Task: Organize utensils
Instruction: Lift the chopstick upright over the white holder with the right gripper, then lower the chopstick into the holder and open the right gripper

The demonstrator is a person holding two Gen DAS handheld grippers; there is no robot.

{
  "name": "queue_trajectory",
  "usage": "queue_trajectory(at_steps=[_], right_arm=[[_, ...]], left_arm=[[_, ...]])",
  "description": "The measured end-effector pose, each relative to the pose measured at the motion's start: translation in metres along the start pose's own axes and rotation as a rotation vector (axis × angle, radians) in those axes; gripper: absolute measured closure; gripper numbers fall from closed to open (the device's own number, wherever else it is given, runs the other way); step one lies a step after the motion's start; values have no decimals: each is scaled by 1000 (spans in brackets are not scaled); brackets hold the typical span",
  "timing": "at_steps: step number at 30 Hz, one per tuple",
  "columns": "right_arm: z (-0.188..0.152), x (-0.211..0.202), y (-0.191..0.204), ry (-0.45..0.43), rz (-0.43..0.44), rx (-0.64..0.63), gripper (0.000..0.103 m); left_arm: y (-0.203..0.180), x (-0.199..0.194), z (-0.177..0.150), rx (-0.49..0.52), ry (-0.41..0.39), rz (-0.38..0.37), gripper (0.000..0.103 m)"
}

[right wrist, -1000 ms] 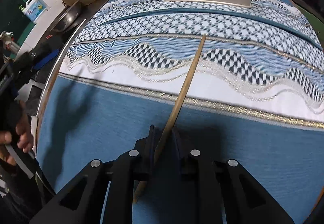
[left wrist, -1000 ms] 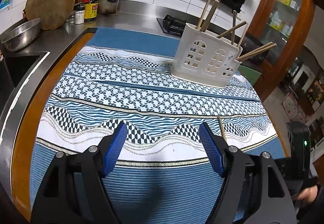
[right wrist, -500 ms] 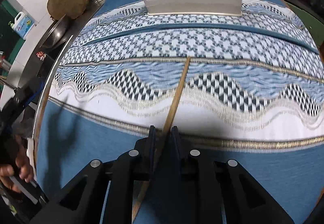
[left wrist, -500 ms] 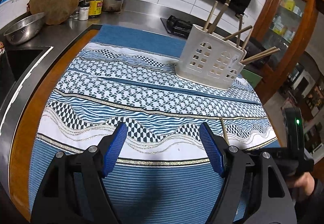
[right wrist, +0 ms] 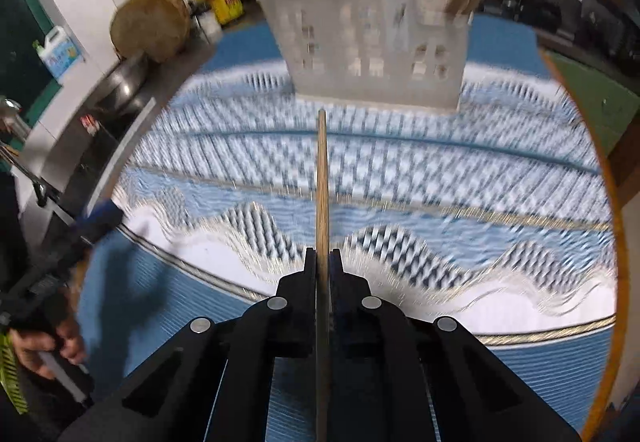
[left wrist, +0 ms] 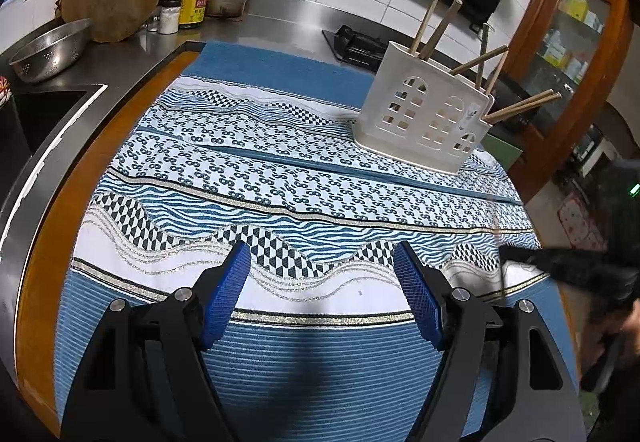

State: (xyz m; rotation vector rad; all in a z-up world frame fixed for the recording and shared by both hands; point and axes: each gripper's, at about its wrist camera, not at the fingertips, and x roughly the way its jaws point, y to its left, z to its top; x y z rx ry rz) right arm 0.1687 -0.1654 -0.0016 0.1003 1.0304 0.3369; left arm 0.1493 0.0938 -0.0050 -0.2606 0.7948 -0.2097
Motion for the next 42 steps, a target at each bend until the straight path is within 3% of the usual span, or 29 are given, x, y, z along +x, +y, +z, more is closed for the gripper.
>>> queue_trajectory(at_steps=[10,23,30,36,42], right_arm=[[62,-79,-5,-272,-59,-38,96],[179,-137,-17,-474,-156,-56,96],[210,-115,-30,-461,-201,-50,96],[207,-77,-42,-398,-204,-43,96],[196,-64,-47,-368,-188,-34,96]], left_arm=[[-5,8,-3,15,24,10,30],[5,21,-5,-10,61,52,30],[10,32,-8,-21,86,66,30],[7,43,-12,-16,108,61,30],[1,46,-13,-8,115,49,30]])
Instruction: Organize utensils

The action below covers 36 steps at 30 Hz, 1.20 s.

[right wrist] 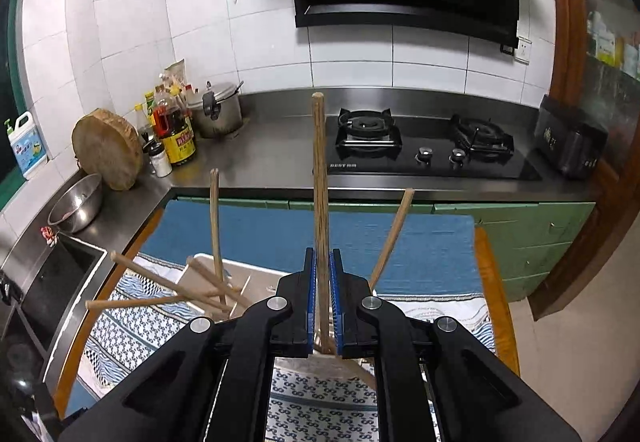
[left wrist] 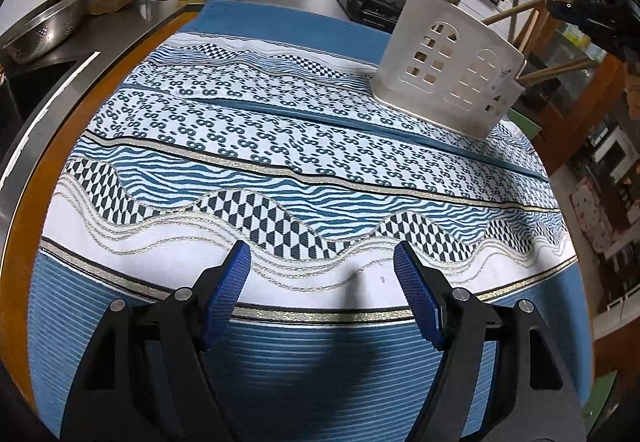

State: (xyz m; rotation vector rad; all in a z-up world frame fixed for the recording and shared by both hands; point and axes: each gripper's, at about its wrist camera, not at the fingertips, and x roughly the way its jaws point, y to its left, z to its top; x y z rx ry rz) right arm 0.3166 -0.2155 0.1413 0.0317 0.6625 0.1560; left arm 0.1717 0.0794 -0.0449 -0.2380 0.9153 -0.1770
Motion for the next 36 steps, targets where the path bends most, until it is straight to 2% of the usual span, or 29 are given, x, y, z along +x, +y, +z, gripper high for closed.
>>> queue_trajectory(at_steps=[9,12,16,20,22,24,31,32,34,36], right_arm=[[-15,-20,-4,-14,7,7,94],[-24,-30,-4,-15,21,5,86],[-38,-45,-3,-27,31,0,81],[-66,-65,0,-26,57,-1,74],[-87,-74,4,-27,62,-2,65],[-108,-81,7,-24,64,-8,60],[-184,-98,13,-1,52,-2,46],[-191,-99,13,2,54,1,44],[-205,-104,14,3,55,10,35],[-219,-109,15,2,63,21,33]], left_arm=[[-16,-5,0,22,-17,-18,29],[-22,-9,0,32,-24,-20,28],[-28,-14,0,39,-34,-32,27],[-34,-19,-2,46,-46,-44,26],[-39,-22,-3,51,-52,-51,25],[-43,-25,-5,60,-59,-50,24],[-60,-41,-14,107,-107,-21,13],[-61,-43,-15,114,-116,-14,11],[-65,-49,-16,128,-135,-1,9],[-68,-55,-17,138,-154,7,8]])
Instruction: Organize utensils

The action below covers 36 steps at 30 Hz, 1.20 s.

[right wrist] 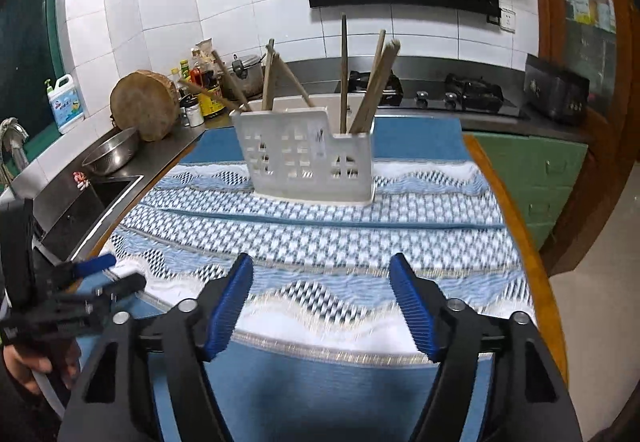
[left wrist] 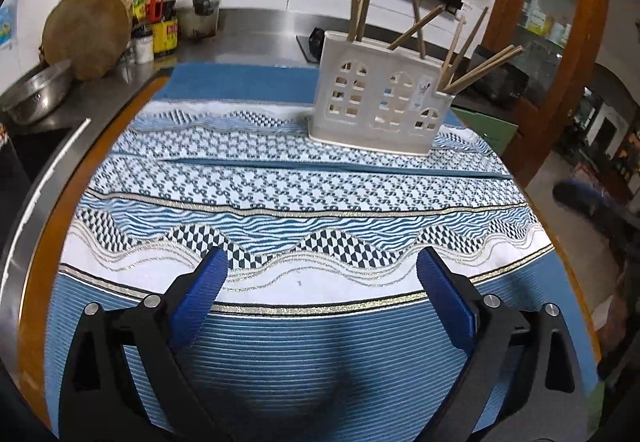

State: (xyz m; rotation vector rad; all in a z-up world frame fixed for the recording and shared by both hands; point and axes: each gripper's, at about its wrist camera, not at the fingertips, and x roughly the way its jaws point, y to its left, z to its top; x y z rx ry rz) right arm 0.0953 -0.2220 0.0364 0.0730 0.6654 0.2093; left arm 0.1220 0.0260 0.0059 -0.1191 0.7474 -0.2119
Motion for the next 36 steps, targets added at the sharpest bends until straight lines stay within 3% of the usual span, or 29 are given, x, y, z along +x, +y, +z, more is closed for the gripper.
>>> queue_trajectory(at_steps=[7,17,36], right_arm=[[-34,-15,14,-17,-36,-33,20],[-57,-32,22,-53,-66,-62,15],[-75,-49,2,-55,-87,-43,13]], left_arm=[[-9,-16,-4,21,-42,25,5],[-26,-31,-12,83,-74,96,5],[-48,-38,-32,98,-77,93,5]])
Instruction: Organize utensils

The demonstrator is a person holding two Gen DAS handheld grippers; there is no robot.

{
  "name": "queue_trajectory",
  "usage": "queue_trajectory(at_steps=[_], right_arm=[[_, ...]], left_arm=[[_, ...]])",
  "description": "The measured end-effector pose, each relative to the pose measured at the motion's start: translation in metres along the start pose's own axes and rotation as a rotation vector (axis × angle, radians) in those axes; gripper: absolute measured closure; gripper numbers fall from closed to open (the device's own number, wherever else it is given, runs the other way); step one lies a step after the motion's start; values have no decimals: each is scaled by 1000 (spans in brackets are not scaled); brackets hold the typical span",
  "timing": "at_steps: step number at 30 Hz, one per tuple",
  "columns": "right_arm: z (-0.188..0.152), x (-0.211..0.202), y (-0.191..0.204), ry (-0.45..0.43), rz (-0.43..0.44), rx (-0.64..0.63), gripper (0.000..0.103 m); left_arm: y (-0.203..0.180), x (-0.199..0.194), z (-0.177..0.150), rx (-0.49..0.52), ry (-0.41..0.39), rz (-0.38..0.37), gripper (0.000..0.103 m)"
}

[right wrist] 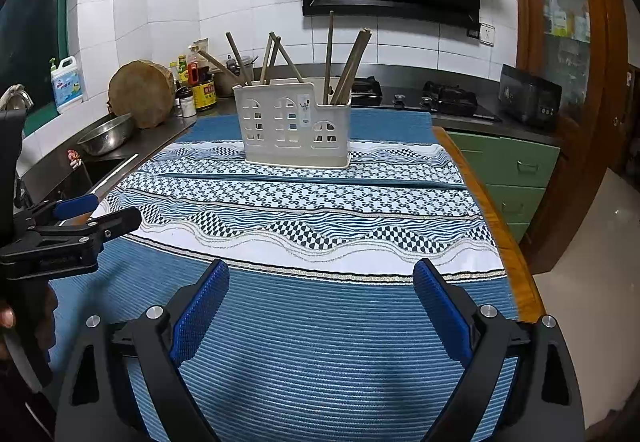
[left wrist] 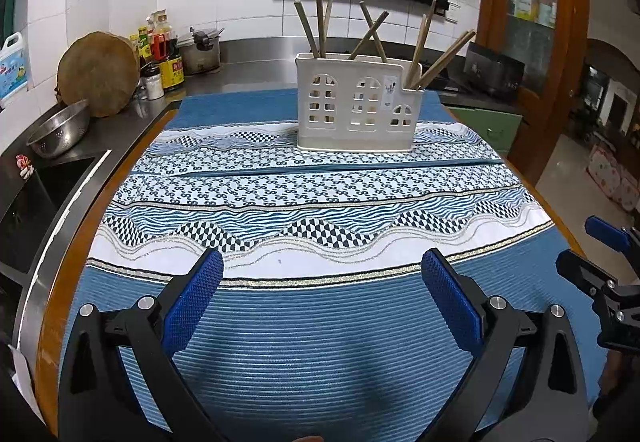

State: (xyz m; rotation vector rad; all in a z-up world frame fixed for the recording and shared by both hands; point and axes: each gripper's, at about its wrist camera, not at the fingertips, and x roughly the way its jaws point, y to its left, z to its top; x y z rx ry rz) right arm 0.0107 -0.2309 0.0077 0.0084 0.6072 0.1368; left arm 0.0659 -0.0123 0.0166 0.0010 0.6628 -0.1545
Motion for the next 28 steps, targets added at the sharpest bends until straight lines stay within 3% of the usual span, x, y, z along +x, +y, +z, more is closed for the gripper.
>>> queue_trajectory(at_steps=[16,24,28], right_arm=[[0,0,3,0,11,5,12],[-3,5,6,11,15,4,12],[-3,7,5,16,13,9,12]], left_arm=[[10,-4,-1,-39,-8,-1,5],[5,2,-4,30,5,75,5],[6,6,-6,28,18,65,5]])
